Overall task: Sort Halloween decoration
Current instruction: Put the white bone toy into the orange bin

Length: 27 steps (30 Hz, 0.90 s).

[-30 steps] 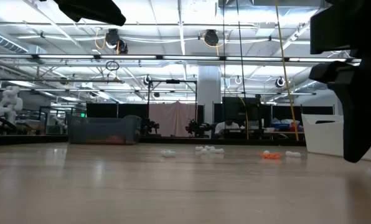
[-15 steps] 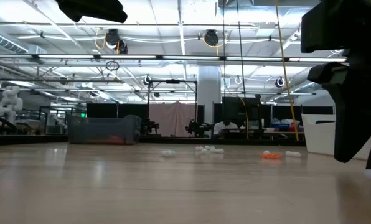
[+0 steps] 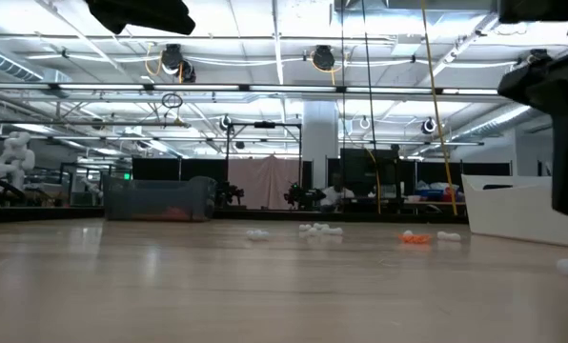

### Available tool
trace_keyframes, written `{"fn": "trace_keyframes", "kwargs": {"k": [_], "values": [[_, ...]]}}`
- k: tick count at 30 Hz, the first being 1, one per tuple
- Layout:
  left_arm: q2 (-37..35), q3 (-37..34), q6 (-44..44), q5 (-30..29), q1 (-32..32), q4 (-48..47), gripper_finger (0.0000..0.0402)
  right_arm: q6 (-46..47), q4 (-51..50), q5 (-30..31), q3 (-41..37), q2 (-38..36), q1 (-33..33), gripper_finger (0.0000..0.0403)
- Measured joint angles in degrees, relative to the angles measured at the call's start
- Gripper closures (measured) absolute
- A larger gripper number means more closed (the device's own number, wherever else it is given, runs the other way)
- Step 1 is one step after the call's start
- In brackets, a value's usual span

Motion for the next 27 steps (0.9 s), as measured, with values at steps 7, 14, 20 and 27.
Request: {"fn": "trace_keyframes", "kwargs": {"k": [7, 14, 20, 27], "values": [[0.00, 0.00, 0.04, 0.00, 0.00, 1.03, 0.0283, 1.31, 3.54, -0.05, 0.00, 2.78, -0.18, 0.0250], [0.00, 0.00, 0.08, 0.00, 0.00, 1.39, 0.0283, 3.51, 3.16, -1.87, -0.02, 4.11, -0.79, 0.0253], [0.00, 0.00, 0.24, 0.00, 0.02, 1.33, 0.0283, 6.06, 2.43, -4.86, -0.30, 4.29, -1.76, 0.0299], [0.00, 0.00, 0.26, 0.00, 0.02, 1.27, 0.0283, 5.65, 7.25, -6.14, -3.61, 4.11, -2.54, 0.0362]]}}
